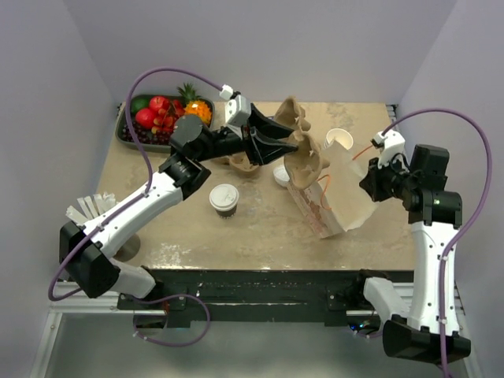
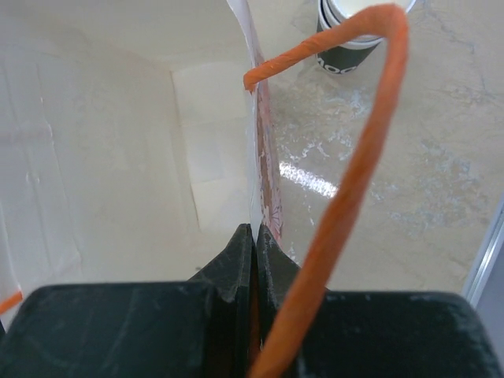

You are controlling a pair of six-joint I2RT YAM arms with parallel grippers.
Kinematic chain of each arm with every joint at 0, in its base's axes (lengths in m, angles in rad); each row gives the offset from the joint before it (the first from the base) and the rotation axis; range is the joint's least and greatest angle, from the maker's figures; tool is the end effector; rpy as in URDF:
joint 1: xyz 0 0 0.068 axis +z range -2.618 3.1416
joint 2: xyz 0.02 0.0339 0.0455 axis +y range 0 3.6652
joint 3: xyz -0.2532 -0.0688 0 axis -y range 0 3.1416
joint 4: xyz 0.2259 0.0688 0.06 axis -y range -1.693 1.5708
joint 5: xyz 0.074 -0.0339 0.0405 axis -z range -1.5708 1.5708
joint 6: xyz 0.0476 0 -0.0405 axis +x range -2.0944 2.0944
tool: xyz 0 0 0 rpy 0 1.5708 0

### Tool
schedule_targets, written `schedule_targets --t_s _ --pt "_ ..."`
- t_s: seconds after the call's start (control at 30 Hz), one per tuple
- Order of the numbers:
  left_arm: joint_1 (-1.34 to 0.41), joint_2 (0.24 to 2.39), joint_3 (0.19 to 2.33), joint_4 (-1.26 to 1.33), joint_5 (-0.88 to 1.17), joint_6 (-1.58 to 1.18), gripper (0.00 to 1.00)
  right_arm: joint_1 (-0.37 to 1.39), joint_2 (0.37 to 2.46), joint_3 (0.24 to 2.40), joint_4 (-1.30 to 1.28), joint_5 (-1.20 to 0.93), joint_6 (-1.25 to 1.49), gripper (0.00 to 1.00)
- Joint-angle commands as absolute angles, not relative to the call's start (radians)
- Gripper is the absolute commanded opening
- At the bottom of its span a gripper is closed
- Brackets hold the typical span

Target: Pack the takeout coffee

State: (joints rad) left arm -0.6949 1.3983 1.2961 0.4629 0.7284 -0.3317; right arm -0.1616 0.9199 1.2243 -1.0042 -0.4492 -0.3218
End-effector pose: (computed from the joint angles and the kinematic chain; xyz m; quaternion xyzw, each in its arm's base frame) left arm 0.2177 -0.2227 0.4382 0.3841 0.4698 -0.5539 0.5700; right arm 0.1549 -0.0043 0.3646 -0.1644 0.8735 0.0976 0.4476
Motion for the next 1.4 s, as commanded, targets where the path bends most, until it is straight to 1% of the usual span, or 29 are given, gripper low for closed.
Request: schedule_targets --t_s 0.0,0.27,0.33,0.47,0.63,0.73,1.0,1.17,1.3,1.37 --pt "-0.732 1.454 1.413 0.565 0.735 -0.278 0.0 -0.155 0.945 1.35 -1.026 -0.448 -0.305 0.0" --pt "-0.742 1.454 1.411 0.555 0.736 -0.275 0.0 -0.155 0.992 1.506 -1.152 -0.253 -0.431 0.0" --pt "-0.742 1.445 1.401 0.555 0.738 -0.275 0.0 -0.153 0.999 1.519 -1.155 -0.174 -0.452 0.0" --pt "-0.744 1.434 1.367 0.571 0.732 -0.276 0.0 -0.153 0.999 1.5 -1.135 -0.103 -0.497 0.0" --pt "-0.744 1.427 1.358 0.566 0.741 -0.273 0.0 -0.153 1.008 1.494 -1.157 -0.089 -0.521 0.0" --pt "-0.744 1.422 1.344 0.566 0.739 -0.273 0.0 -0.149 0.991 1.45 -1.154 -0.087 -0.528 0.0" --pt "-0.744 1.427 1.312 0.574 0.752 -0.278 0.0 -0.094 0.948 1.227 -1.089 -0.081 -0.503 0.0" --pt "-0.75 1.439 1.29 0.584 0.799 -0.233 0.0 -0.089 0.962 1.23 -1.095 -0.143 -0.466 0.0" --pt "-0.775 1.477 1.345 0.549 0.824 -0.106 0.0 -0.089 0.994 1.276 -1.114 -0.175 -0.442 0.0" --pt "-0.776 1.499 1.384 0.54 0.83 -0.092 0.0 -0.089 1.002 1.324 -1.126 -0.19 -0.43 0.0"
